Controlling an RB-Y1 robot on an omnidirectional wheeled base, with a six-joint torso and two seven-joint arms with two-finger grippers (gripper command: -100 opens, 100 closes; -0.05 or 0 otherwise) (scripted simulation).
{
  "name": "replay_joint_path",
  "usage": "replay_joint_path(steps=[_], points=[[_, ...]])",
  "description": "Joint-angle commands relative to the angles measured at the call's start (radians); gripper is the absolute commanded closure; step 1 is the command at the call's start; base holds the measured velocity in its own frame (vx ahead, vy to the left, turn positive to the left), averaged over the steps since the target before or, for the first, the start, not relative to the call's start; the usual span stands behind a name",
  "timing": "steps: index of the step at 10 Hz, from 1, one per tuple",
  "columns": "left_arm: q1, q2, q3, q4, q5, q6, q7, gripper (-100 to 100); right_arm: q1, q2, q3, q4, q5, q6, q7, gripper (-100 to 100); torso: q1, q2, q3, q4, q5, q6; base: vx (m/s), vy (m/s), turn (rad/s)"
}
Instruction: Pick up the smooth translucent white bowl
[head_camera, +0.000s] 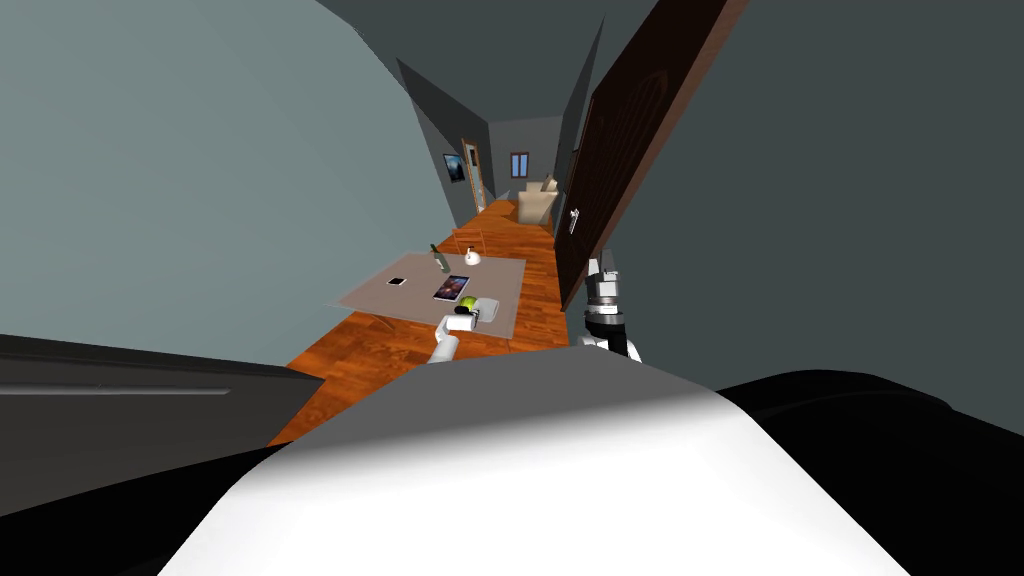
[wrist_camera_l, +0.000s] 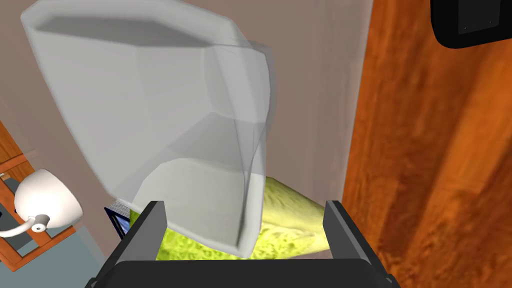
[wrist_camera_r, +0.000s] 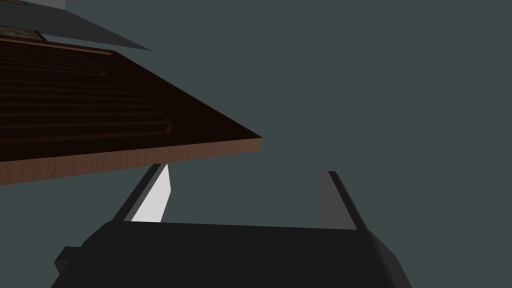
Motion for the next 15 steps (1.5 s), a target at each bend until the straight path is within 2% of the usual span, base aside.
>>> replay_joint_path(steps=[1, 2, 5, 6, 7, 11, 12, 13, 15], points=[[0.000, 0.000, 0.000, 0.000, 0.000, 0.000, 0.000, 0, 0.000, 0.000, 0.000, 0.000, 0.000, 0.000, 0.000, 0, 0.000, 0.000, 0.000, 0.000, 0.000, 0.000, 0.000, 0.000, 0.000], [0.001, -0.002, 0.001, 0.032, -0.003, -0.034, 0.003, -100, 0.000, 0.000, 0.000, 0.000, 0.000, 0.000, 0.000, 0, 0.000, 0.001, 0.000, 0.000, 0.000, 0.000, 0.031, 0.002, -0.025], [0.003, -0.004, 0.002, 0.073, -0.008, -0.076, 0.007, -100, 0.000, 0.000, 0.000, 0.000, 0.000, 0.000, 0.000, 0, 0.001, -0.001, -0.001, 0.000, 0.000, 0.000, 0.043, 0.001, -0.020], [0.003, -0.005, 0.001, 0.064, -0.008, -0.065, 0.007, -100, 0.000, 0.000, 0.000, 0.000, 0.000, 0.000, 0.000, 0, 0.001, -0.002, -0.001, 0.000, 0.000, 0.000, 0.022, 0.001, -0.003], [0.003, -0.005, 0.001, 0.066, -0.008, -0.069, 0.007, 100, 0.000, 0.000, 0.000, 0.000, 0.000, 0.000, 0.000, 0, 0.001, -0.001, 0.000, 0.000, 0.000, 0.000, 0.000, 0.000, 0.000], [0.003, -0.004, -0.003, 0.067, -0.010, -0.067, 0.000, 100, 0.000, 0.000, 0.000, 0.000, 0.000, 0.000, 0.000, 0, 0.002, 0.001, 0.001, 0.002, 0.001, -0.003, 0.000, 0.000, -0.010], [0.003, -0.005, -0.003, 0.068, -0.010, -0.067, 0.001, 0, 0.000, 0.000, 0.000, 0.000, 0.000, 0.000, 0.000, 0, 0.002, 0.002, 0.002, 0.002, 0.001, -0.003, 0.000, 0.000, 0.000], [0.001, -0.002, 0.001, 0.032, -0.003, -0.034, 0.003, 100, 0.000, 0.000, 0.000, 0.000, 0.000, 0.000, 0.000, 0, 0.002, 0.002, 0.002, 0.002, 0.001, -0.004, -0.036, -0.010, 0.053], [0.000, 0.000, 0.000, 0.000, 0.000, 0.000, 0.000, 100, 0.000, 0.000, 0.000, 0.000, 0.000, 0.000, 0.000, 0, 0.002, 0.006, 0.005, 0.003, 0.000, -0.004, -0.062, 0.002, 0.039]])
